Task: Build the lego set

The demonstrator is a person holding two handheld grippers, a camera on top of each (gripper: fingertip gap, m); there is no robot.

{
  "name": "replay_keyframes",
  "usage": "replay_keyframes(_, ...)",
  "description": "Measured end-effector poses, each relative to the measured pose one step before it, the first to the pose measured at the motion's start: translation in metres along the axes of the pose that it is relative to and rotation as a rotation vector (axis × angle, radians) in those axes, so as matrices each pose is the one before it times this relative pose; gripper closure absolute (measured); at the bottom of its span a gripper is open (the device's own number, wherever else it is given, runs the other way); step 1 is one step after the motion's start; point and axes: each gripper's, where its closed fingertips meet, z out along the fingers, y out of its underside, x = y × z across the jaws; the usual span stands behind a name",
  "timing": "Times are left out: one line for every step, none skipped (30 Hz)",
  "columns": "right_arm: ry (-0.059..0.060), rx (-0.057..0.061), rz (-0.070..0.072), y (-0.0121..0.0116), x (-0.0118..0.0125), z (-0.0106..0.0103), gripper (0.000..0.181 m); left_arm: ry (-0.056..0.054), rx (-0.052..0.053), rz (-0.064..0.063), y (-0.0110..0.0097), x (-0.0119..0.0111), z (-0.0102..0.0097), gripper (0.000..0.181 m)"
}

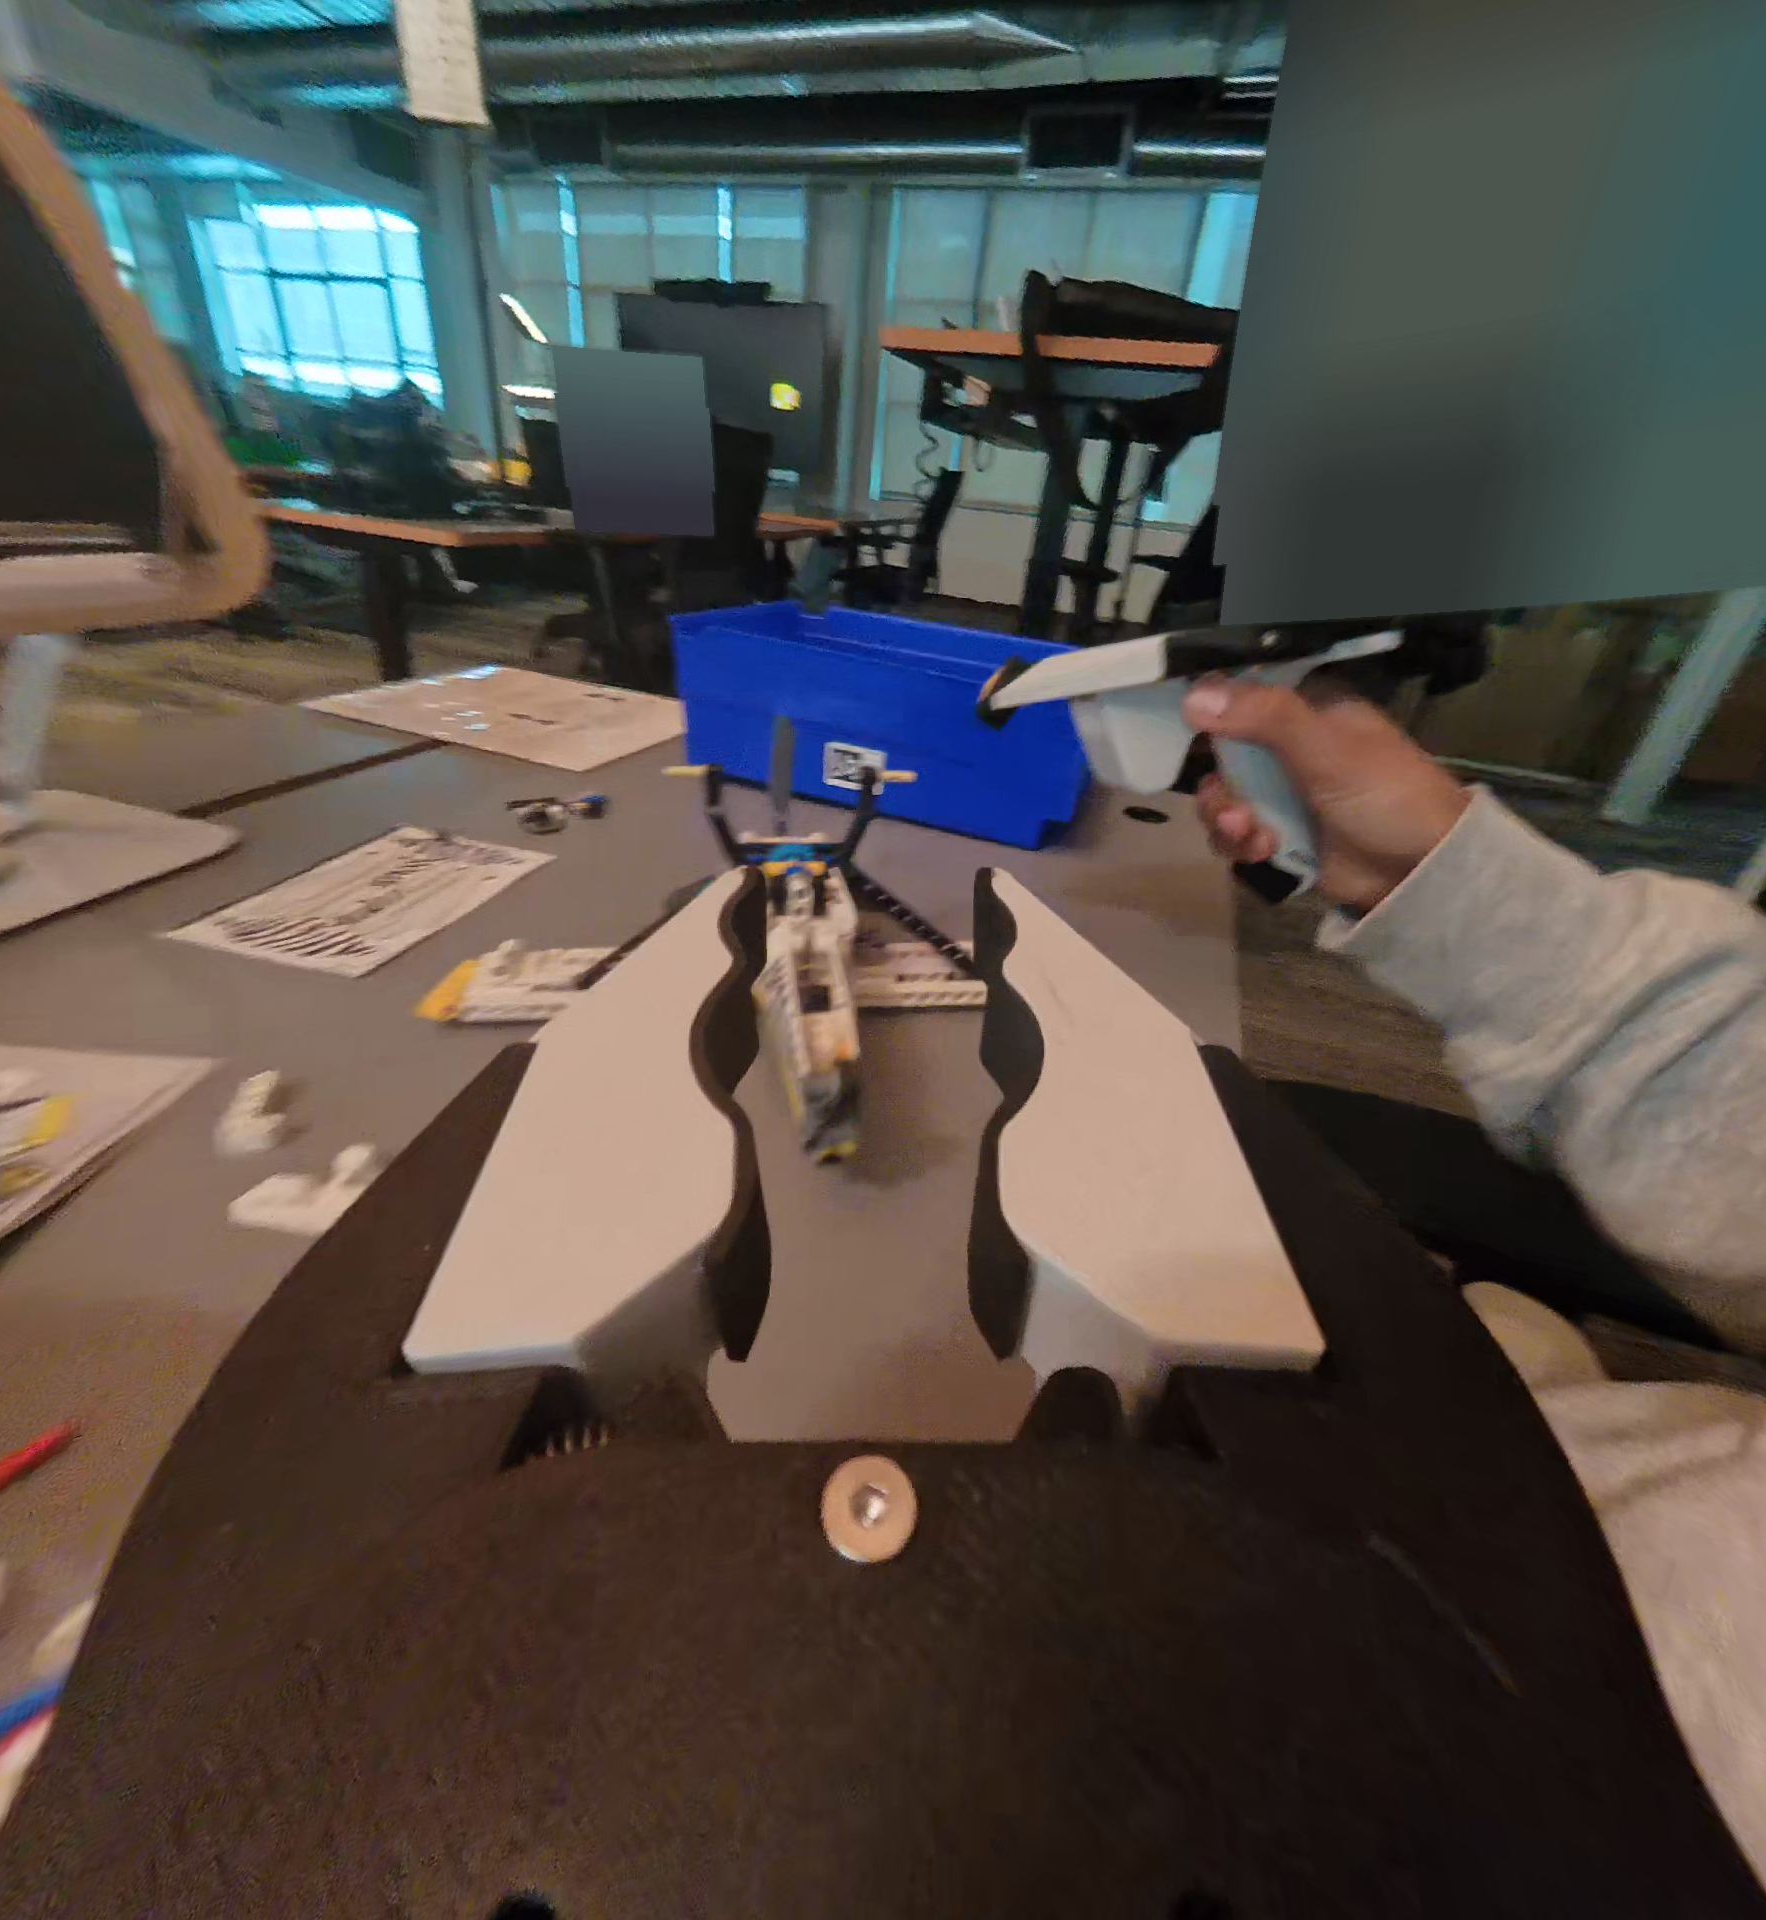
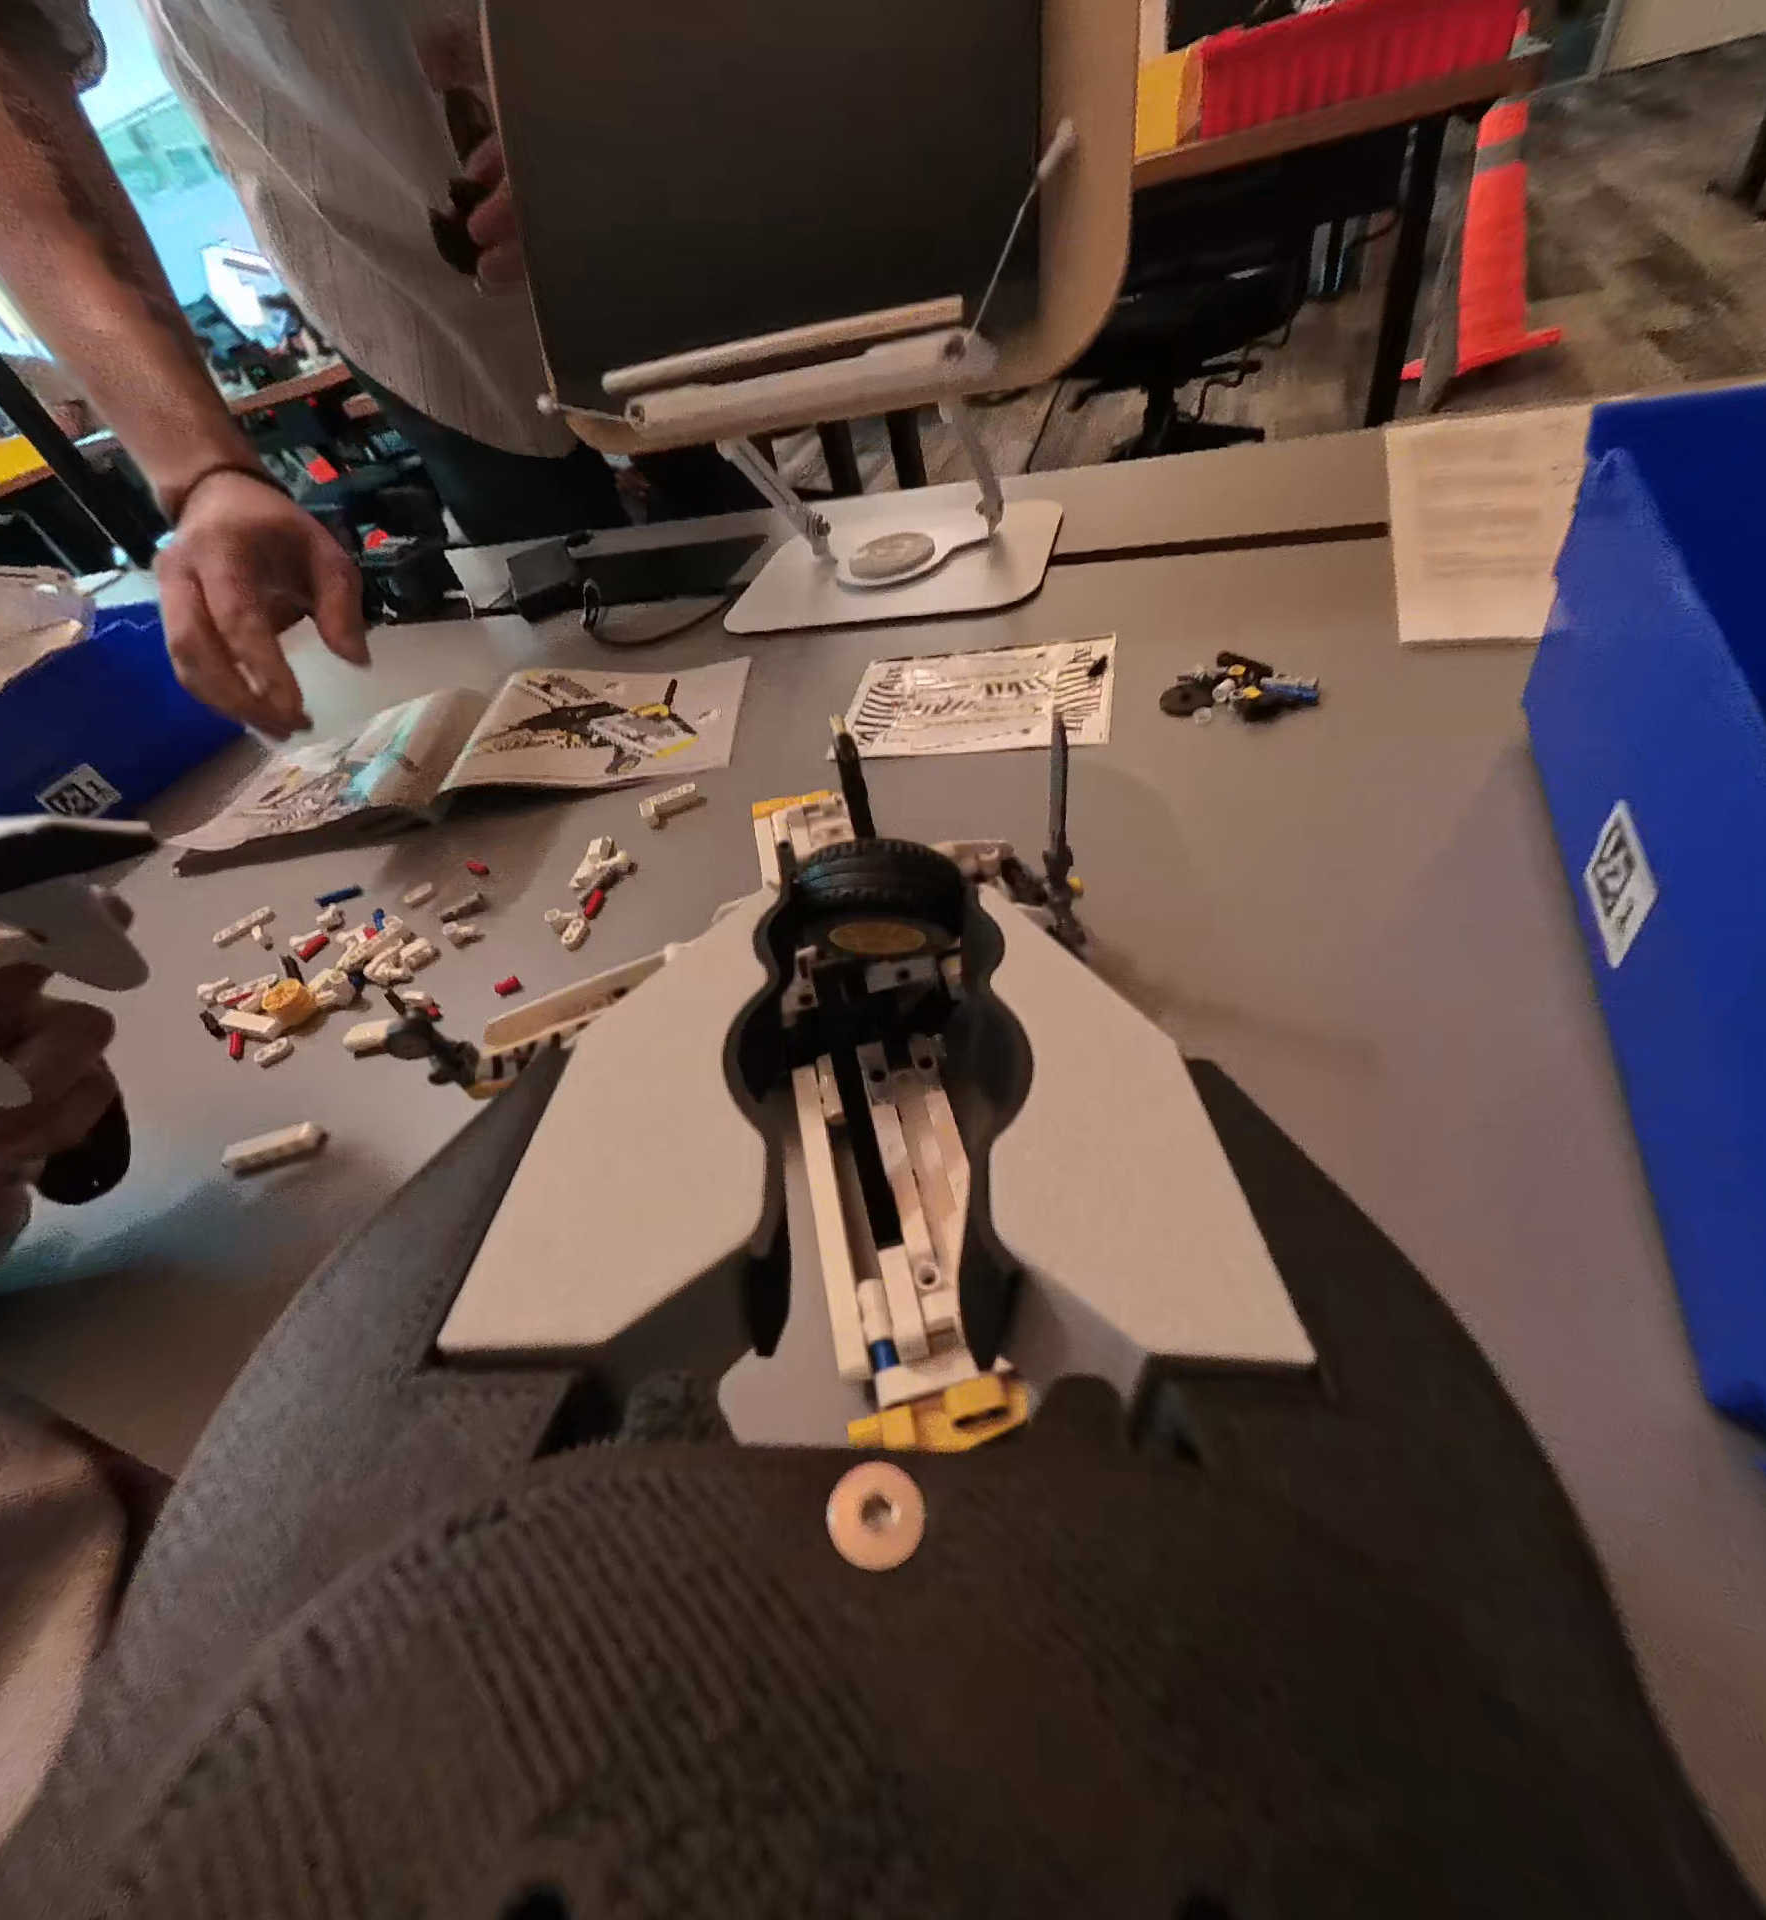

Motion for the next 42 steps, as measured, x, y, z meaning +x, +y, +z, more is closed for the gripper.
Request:
replay_keyframes(-0.0048,-0.0065,-0.0073,0.00452,0.00068,0.00349,0.151,0.0325,-0.0099,-0.0086,-0.00184,0.00681,0.01320,0.141)
replay_keyframes(-0.0047,-0.0076,-0.0157,0.00426,0.00020,0.00344,0.151,0.0264,-0.0149,-0.0062,-0.00204,0.00525,0.01402,0.141)
replay_keyframes(-0.0055,-0.0116,-0.0211,0.00436,-0.00027,0.00297,0.151,0.0180,-0.0279,-0.0057,-0.00107,0.00313,0.01456,0.140)
replay_keyframes(-0.0061,-0.0117,-0.0246,0.00409,-0.00020,0.00263,0.151,0.0147,-0.0399,-0.0045,0.00007,0.00179,0.01504,0.139)
replay_keyframes(-0.0073,-0.0107,-0.0256,0.00356,-0.00023,0.00194,0.151,0.0211,-0.0424,-0.0002,0.00036,0.00168,0.01468,0.137)
replay_keyframes(-0.0102,-0.0068,-0.0260,0.00271,-0.00030,0.00144,0.151,0.0226,-0.0379,0.0047,0.00026,0.00109,0.01376,0.135)
replay_keyframes(-0.0118,-0.0035,-0.0231,0.00212,-0.00033,0.00115,0.151,0.0130,-0.0337,0.0099,0.00038,-0.00138,0.01266,0.135)
replay_keyframes(-0.0191,0.0007,-0.0234,0.00117,-0.00107,0.00078,0.151,0.0024,-0.0281,0.0080,0.00072,-0.00402,0.01162,0.135)
replay_keyframes(-0.0202,0.0021,-0.0235,0.00067,-0.00117,0.00081,0.151,0.0056,-0.0254,-0.0005,0.00105,-0.00453,0.01070,0.135)
replay_keyframes(-0.0118,-0.0005,-0.0227,0.00080,0.00022,0.00064,0.151,0.0139,-0.0249,-0.0111,0.00101,-0.00399,0.00967,0.135)
replay_keyframes(-0.0042,-0.0030,-0.0235,0.00088,0.00117,0.00068,0.151,0.0189,-0.0253,-0.0187,0.00095,-0.00345,0.00886,0.135)
replay_keyframes(-0.0013,-0.0066,-0.0236,0.00110,0.00153,0.00065,0.151,0.0171,-0.0295,-0.0216,0.00135,-0.00351,0.00790,0.135)
replay_keyframes(-0.0002,-0.0083,-0.0232,0.00123,0.00160,0.00091,0.151,0.0232,-0.0369,-0.0261,0.00159,-0.00222,0.00676,0.137)
replay_keyframes(-0.0017,-0.0044,-0.0238,0.00065,0.00105,0.00091,0.151,0.0243,-0.0261,-0.0273,-0.00034,-0.00156,0.00562,0.139)
replay_keyframes(-0.0010,-0.0028,-0.0185,0.00050,0.00127,0.00113,0.151,0.0046,-0.0152,-0.0317,-0.00151,-0.00385,0.00461,0.145)
replay_keyframes(-0.0040,-0.0050,-0.0124,0.00070,0.00101,0.00112,0.151,-0.0165,-0.0155,-0.0344,-0.00153,-0.00634,0.00353,0.160)
replay_keyframes(-0.0073,-0.0021,-0.0094,0.00010,0.00030,0.00094,0.151,-0.0095,-0.0130,-0.0202,-0.00164,-0.00458,0.00309,0.170)
replay_keyframes(-0.0091,0.0043,-0.0072,-0.00083,-0.00008,0.00052,0.151,-0.0064,-0.0081,-0.0090,-0.00173,-0.00339,0.00278,0.176)
replay_keyframes(-0.0096,0.0055,-0.0049,-0.00123,-0.00046,0.00030,0.151,-0.0035,-0.0096,-0.0039,-0.00122,-0.00272,0.00284,0.178)
replay_keyframes(-0.0042,0.0002,-0.0036,-0.00057,0.00028,0.00022,0.151,-0.0026,-0.0180,-0.0023,-0.00019,-0.00214,0.00287,0.178)
replay_keyframes(0.0014,-0.0075,-0.0038,0.00040,0.00134,0.00009,0.151,-0.0078,-0.0258,-0.0012,0.00047,-0.00262,0.00273,0.177)
replay_keyframes(0.0040,-0.0141,-0.0037,0.00119,0.00205,0.00013,0.151,-0.0030,-0.0238,0.0062,0.00023,-0.00175,0.00226,0.177)
replay_keyframes(0.0021,-0.0142,-0.0032,0.00113,0.00181,0.00032,0.151,-0.0032,-0.0171,0.0081,-0.00055,-0.00171,0.00214,0.176)
replay_keyframes(-0.0037,-0.0125,-0.0016,0.00062,0.00073,0.00022,0.151,-0.0036,-0.0162,0.0046,-0.00057,-0.00198,0.00269,0.174)
replay_keyframes(-0.0052,-0.0106,-0.0016,0.00010,0.00025,0.00033,0.151,0.0051,-0.0214,0.0056,0.00054,-0.00107,0.00304,0.173)
replay_keyframes(-0.0036,-0.0099,-0.0037,-0.00009,0.00014,0.00017,0.151,0.0061,-0.0262,0.0018,0.00139,-0.00115,0.00355,0.172)
replay_keyframes(0.0008,-0.0113,-0.0052,0.00017,0.00047,0.00005,0.151,0.0133,-0.0274,0.0009,0.00207,-0.00007,0.00354,0.171)
replay_keyframes(0.0019,-0.0146,-0.0055,0.00085,0.00052,-0.00002,0.151,0.0155,-0.0253,-0.0023,0.00223,0.00042,0.00327,0.169)
replay_keyframes(0.0031,-0.0167,-0.0048,0.00124,0.00044,-0.00026,0.151,0.0156,-0.0191,-0.0051,0.00168,0.00090,0.00245,0.168)
replay_keyframes(0.0044,-0.0148,-0.0026,0.00110,0.00056,-0.00018,0.151,0.0123,-0.0119,-0.0048,0.00107,0.00072,0.00157,0.167)
replay_keyframes(0.0006,-0.0103,0.0003,0.00063,-0.00015,-0.00023,0.151,0.0100,-0.0047,-0.0029,0.00037,0.00076,0.00101,0.165)
replay_keyframes(-0.0045,-0.0059,0.0017,0.00004,-0.00124,-0.00006,0.151,0.0071,-0.0006,-0.0023,-0.00013,0.00064,0.00066,0.164)
replay_keyframes(-0.0048,-0.0044,0.0015,-0.00003,-0.00131,0.00021,0.151,0.0067,-0.0007,-0.0005,0.00005,0.00093,0.00070,0.163)
replay_keyframes(-0.0036,-0.0047,-0.0011,-0.00001,-0.00127,0.00038,0.151,0.0055,-0.0013,0.0005,0.00013,0.00083,0.00095,0.162)
replay_keyframes(0.0000,-0.0050,-0.0024,-0.00020,-0.00068,0.00059,0.151,0.0004,-0.0033,0.0010,0.00067,0.00036,0.00115,0.163)
replay_keyframes(0.0032,-0.0056,-0.0037,-0.00004,-0.00016,0.00059,0.151,-0.0031,-0.0044,0.0033,0.00087,-0.00009,0.00131,0.162)
replay_keyframes(0.0040,-0.0067,-0.0058,-0.00007,0.00020,0.00065,0.151,-0.0047,-0.0038,0.0047,0.00077,-0.00033,0.00123,0.163)
replay_keyframes(0.0066,-0.0084,-0.0078,0.00017,0.00087,0.00076,0.151,-0.0067,-0.0031,0.0040,0.00089,-0.00064,0.00110,0.164)
replay_keyframes(0.0063,-0.0099,-0.0067,0.00052,0.00103,0.00086,0.151,-0.0060,-0.0040,0.0042,0.00094,-0.00068,0.00104,0.167)
replay_keyframes(0.0009,-0.0088,-0.0041,0.00041,0.00019,0.00085,0.151,-0.0038,-0.0033,0.0034,0.00099,-0.00038,0.00086,0.169)
replay_keyframes(-0.0022,-0.0045,-0.0026,-0.00008,-0.00028,0.00053,0.151,-0.0035,0.0002,0.0014,0.00037,-0.00037,0.00065,0.170)
replay_keyframes(-0.0005,-0.0013,-0.0020,-0.00048,-0.00014,0.00043,0.151,-0.0047,0.0017,0.0004,0.00006,-0.00073,0.00023,0.172)
